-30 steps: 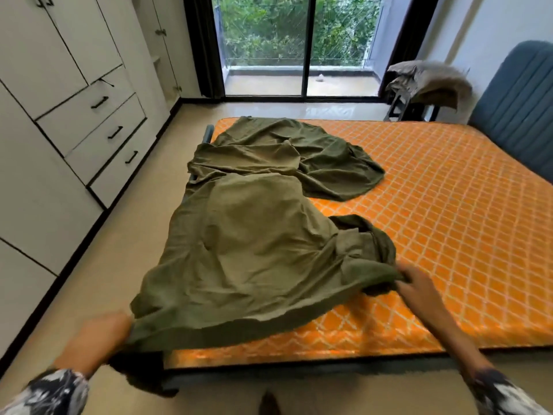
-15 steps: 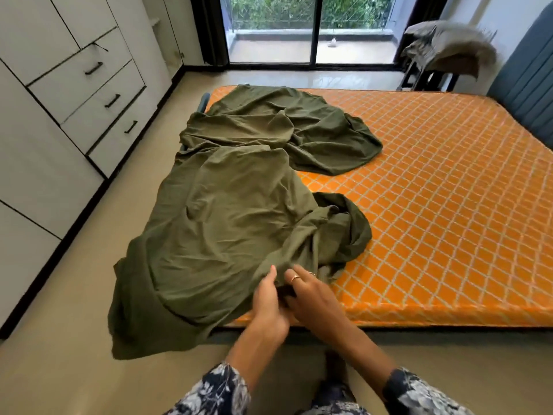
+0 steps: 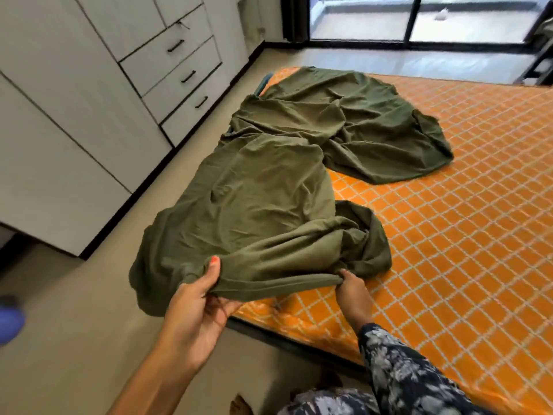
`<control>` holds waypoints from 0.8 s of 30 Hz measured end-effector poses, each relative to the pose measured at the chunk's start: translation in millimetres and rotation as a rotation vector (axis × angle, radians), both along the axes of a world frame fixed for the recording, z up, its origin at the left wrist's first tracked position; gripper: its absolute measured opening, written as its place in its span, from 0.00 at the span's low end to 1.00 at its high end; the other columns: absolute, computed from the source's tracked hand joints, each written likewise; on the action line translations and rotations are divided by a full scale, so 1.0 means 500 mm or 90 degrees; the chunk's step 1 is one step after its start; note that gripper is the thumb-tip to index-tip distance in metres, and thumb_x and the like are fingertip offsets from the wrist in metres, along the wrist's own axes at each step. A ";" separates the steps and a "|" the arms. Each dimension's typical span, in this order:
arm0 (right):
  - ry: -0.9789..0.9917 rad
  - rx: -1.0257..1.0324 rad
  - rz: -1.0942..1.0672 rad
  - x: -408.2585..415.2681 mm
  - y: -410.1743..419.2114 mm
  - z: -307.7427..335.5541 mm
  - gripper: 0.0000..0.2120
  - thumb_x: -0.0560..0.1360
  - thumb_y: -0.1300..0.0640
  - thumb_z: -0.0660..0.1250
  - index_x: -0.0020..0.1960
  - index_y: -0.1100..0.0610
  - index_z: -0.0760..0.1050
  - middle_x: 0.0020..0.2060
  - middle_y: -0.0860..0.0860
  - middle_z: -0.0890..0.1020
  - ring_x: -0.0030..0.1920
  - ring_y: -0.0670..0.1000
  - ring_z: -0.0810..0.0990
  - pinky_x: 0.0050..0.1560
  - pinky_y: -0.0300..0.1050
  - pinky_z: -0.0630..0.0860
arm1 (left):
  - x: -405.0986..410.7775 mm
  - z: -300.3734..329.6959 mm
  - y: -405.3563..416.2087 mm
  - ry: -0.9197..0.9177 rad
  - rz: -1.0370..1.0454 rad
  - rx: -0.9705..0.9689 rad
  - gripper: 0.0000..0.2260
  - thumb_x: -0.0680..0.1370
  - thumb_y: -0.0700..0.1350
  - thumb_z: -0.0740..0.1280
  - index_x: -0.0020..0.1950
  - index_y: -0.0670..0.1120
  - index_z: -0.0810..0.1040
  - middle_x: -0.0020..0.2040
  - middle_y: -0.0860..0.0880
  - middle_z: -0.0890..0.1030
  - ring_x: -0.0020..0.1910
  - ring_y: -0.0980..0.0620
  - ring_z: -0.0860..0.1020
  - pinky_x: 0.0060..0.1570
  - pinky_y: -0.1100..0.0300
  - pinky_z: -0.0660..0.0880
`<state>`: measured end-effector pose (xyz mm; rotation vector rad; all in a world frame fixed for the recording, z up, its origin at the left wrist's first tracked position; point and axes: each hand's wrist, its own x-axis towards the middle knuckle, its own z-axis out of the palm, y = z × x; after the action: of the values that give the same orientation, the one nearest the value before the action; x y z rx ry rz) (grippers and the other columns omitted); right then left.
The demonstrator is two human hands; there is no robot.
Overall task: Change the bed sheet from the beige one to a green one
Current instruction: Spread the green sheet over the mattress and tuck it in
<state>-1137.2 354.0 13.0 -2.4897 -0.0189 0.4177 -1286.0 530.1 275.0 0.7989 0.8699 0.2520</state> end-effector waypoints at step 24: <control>-0.388 0.069 -0.045 0.528 -0.143 0.562 0.14 0.76 0.65 0.58 0.60 0.67 0.74 0.58 0.68 0.76 0.59 0.66 0.74 0.58 0.55 0.70 | 0.048 -0.003 0.042 0.004 0.146 0.151 0.09 0.82 0.44 0.57 0.55 0.41 0.74 0.38 0.44 0.85 0.33 0.49 0.84 0.29 0.63 0.80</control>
<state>-873.3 282.6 294.0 -2.4063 -0.1912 -0.3712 -1261.8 551.1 273.5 0.9204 0.9489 0.5630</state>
